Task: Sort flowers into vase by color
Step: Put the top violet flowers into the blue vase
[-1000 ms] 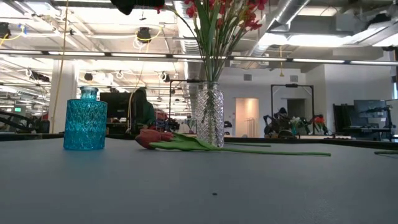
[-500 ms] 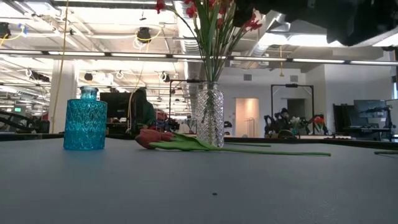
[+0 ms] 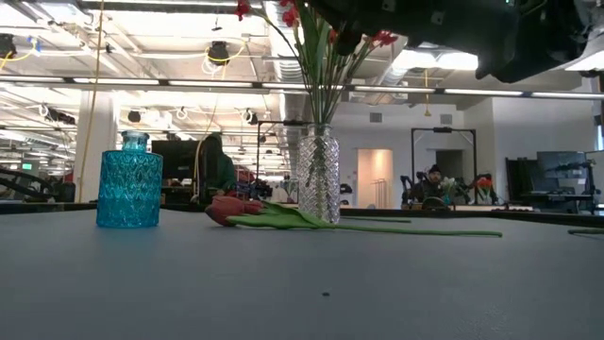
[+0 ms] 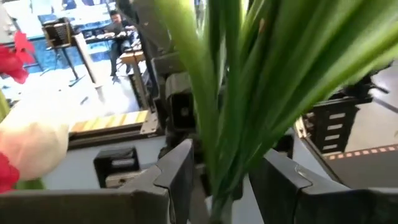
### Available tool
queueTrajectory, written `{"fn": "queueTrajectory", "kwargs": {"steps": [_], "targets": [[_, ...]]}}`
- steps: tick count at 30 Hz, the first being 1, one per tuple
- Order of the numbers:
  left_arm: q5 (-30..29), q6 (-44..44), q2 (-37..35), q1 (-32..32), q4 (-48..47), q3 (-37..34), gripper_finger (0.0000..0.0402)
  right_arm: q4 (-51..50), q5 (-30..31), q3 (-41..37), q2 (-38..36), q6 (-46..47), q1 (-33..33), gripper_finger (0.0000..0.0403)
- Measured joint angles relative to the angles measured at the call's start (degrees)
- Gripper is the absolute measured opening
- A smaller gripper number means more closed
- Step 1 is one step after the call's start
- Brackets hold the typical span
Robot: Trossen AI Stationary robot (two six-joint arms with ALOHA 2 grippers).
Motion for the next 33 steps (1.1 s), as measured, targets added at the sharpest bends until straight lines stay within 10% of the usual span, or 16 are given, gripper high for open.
{"fn": "queueTrajectory", "kwargs": {"steps": [18, 26, 33], "targets": [[-2.5, 1.8, -1.0, -1.7, -0.7, 0.0, 0.0019, 1.0, 1.2, 0.0, -0.5, -3.0, 0.8, 0.0047], [-3.7, -0.5, -4.9, -1.7, -3.7, 0.0, 0.0004, -2.8, 1.2, -0.3, -1.7, -2.6, 0.8, 0.0151], [-8.6, -8.1, -13.4, -1.3, -22.7, 0.0, 0.0003, -26.6, 1.1, -1.0, -11.0, -2.4, 0.8, 0.0243]]}}
